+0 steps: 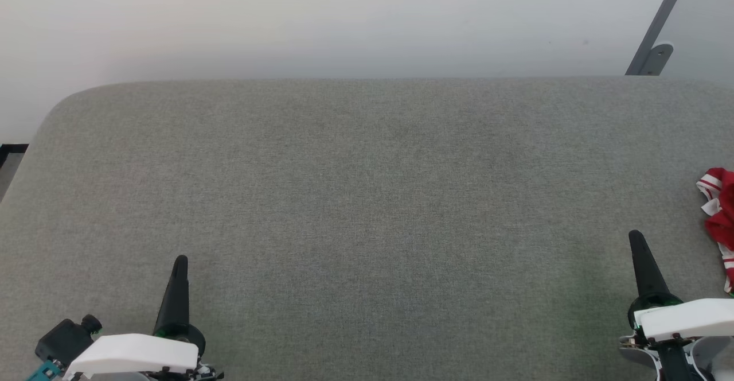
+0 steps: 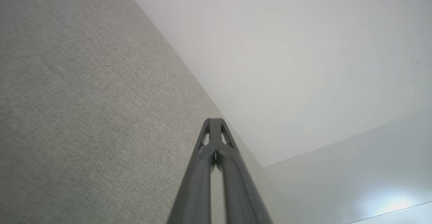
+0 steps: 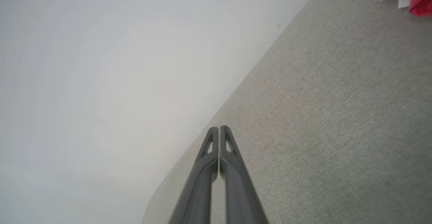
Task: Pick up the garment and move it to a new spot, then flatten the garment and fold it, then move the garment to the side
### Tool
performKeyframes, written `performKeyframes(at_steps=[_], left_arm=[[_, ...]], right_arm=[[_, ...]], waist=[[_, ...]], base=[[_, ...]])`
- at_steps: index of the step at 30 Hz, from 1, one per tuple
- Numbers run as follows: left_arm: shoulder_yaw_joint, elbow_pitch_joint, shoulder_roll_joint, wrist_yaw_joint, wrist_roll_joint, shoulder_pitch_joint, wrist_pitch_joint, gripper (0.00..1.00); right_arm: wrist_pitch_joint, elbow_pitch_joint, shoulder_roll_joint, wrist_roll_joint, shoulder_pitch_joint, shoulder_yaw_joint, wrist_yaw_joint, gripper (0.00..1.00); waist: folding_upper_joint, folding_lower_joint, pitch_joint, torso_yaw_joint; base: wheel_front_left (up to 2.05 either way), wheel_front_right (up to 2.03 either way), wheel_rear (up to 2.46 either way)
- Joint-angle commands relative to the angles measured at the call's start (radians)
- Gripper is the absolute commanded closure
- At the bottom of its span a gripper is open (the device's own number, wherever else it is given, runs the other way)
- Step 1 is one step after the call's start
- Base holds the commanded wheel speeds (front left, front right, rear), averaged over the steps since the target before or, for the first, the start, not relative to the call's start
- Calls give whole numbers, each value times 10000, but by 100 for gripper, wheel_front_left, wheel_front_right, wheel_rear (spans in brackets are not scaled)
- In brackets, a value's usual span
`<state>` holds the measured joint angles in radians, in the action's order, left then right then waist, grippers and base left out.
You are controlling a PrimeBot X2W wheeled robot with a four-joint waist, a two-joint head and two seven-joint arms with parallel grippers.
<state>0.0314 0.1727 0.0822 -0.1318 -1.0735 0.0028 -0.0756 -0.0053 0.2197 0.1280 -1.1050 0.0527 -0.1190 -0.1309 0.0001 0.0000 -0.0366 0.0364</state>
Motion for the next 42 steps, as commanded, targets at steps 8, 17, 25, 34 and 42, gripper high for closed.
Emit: performKeyframes(at_steps=[8, 17, 25, 34, 42], left_arm=[[100, 50, 55, 12, -1074, -388, 282, 100], [155, 157, 45, 13, -1841, -522, 498, 100], [205, 256, 30, 14, -2559, -644, 700, 100], [270, 365, 13, 16, -3315, -749, 921, 100], [324, 456, -4, 17, -3928, -870, 1110, 100]], right_arm=[[228, -35, -119, -939, 275, 8, 1, 100], [398, 10, -224, -1617, 319, 12, 1, 100], [541, 53, -337, -2257, 389, 21, 1, 100], [711, 104, -446, -2922, 446, 29, 1, 100], [849, 145, -530, -3481, 480, 33, 1, 100]], waist=[[-1, 0, 42, -46], [-1, 0, 81, -88], [-1, 0, 120, -130], [-1, 0, 163, -177], [-1, 0, 202, -219]], base=[[0, 0, 0], [0, 0, 0], [0, 0, 0], [0, 0, 0], [0, 0, 0]])
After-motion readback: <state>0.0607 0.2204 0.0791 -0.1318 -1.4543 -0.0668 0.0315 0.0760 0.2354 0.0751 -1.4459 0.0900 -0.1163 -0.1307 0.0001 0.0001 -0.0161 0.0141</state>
